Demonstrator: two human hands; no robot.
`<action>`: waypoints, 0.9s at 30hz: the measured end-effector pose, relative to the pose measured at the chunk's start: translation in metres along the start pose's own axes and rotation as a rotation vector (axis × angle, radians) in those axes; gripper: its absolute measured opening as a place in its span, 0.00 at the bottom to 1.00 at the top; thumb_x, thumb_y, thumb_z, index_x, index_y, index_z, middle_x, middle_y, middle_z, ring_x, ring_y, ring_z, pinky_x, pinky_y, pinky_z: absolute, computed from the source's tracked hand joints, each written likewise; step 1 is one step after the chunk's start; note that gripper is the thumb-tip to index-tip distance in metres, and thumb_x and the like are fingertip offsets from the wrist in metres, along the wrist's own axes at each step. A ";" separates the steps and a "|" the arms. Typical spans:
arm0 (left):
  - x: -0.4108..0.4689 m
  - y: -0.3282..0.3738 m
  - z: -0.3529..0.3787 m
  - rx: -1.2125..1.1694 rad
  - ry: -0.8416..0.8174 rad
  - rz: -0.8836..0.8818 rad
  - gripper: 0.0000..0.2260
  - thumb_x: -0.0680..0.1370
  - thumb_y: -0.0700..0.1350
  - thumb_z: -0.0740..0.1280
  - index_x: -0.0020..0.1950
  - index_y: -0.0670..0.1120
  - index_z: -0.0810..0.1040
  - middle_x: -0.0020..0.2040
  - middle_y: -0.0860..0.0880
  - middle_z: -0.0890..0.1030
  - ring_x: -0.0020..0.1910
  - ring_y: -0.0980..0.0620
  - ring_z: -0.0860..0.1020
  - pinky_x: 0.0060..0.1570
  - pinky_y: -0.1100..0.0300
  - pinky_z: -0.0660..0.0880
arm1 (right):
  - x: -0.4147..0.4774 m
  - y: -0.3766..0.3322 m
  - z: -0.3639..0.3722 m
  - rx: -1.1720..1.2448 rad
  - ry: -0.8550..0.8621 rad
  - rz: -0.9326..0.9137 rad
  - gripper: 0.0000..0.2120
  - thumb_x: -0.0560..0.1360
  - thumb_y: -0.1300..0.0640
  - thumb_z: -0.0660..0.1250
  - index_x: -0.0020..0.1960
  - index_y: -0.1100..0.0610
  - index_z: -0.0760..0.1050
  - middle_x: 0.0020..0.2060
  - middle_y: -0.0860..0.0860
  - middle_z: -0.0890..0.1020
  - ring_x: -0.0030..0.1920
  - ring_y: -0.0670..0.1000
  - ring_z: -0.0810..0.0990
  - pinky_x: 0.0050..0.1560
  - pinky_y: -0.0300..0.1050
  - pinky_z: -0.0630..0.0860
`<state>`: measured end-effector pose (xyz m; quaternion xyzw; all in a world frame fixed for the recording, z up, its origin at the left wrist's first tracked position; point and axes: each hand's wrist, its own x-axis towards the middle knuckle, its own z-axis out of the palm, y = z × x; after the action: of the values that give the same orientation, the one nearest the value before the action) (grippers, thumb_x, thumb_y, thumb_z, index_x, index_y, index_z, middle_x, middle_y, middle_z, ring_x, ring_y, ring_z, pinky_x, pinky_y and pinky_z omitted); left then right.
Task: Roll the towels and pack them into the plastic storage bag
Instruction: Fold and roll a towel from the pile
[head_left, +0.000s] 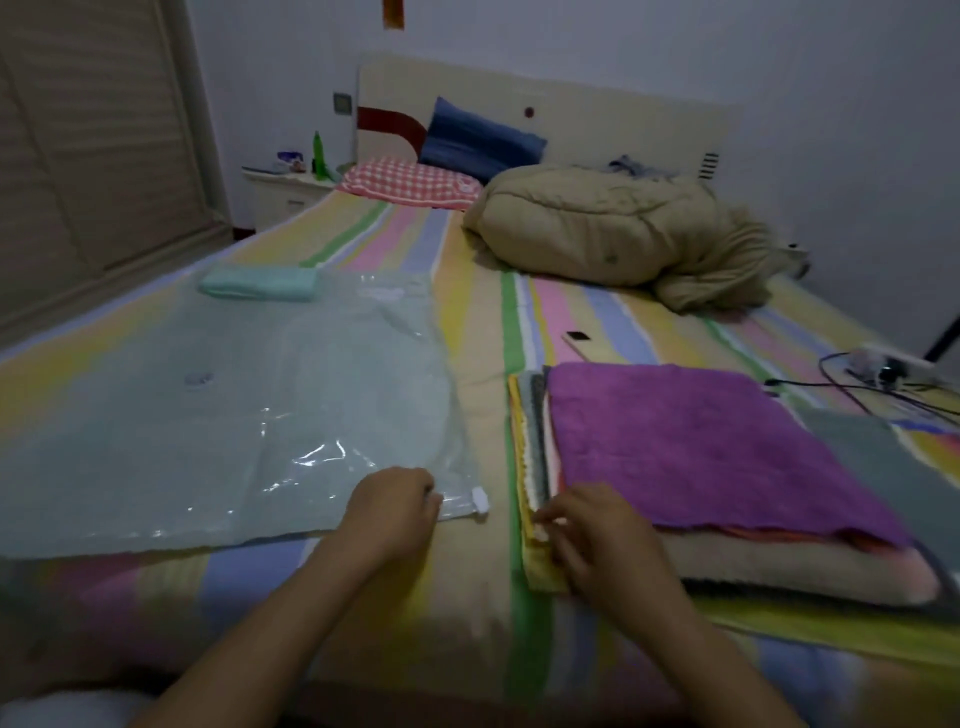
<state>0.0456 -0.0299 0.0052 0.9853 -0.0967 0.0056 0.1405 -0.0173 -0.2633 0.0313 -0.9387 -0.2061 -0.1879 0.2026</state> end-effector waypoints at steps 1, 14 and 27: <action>-0.003 0.011 -0.002 0.048 0.051 -0.023 0.15 0.79 0.52 0.56 0.53 0.48 0.79 0.53 0.46 0.81 0.53 0.44 0.78 0.50 0.56 0.71 | -0.003 0.014 -0.009 -0.062 0.031 0.031 0.04 0.70 0.54 0.66 0.43 0.49 0.79 0.39 0.46 0.78 0.43 0.50 0.77 0.39 0.45 0.73; 0.035 0.138 0.018 -0.226 0.204 0.528 0.18 0.69 0.64 0.66 0.52 0.56 0.79 0.47 0.56 0.82 0.47 0.56 0.78 0.45 0.61 0.73 | -0.011 0.104 -0.052 -0.202 0.070 -0.063 0.11 0.69 0.44 0.65 0.43 0.48 0.82 0.37 0.45 0.83 0.37 0.49 0.82 0.30 0.40 0.76; 0.068 0.136 0.006 -0.398 0.197 0.399 0.14 0.70 0.59 0.61 0.40 0.52 0.80 0.32 0.56 0.79 0.32 0.59 0.77 0.35 0.57 0.73 | 0.002 0.125 -0.062 -0.218 0.132 -0.024 0.15 0.71 0.38 0.62 0.40 0.49 0.76 0.34 0.45 0.79 0.35 0.49 0.78 0.29 0.43 0.71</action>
<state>0.0864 -0.1730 0.0399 0.8946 -0.2737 0.1097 0.3359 0.0258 -0.3947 0.0470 -0.9382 -0.1818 -0.2733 0.1101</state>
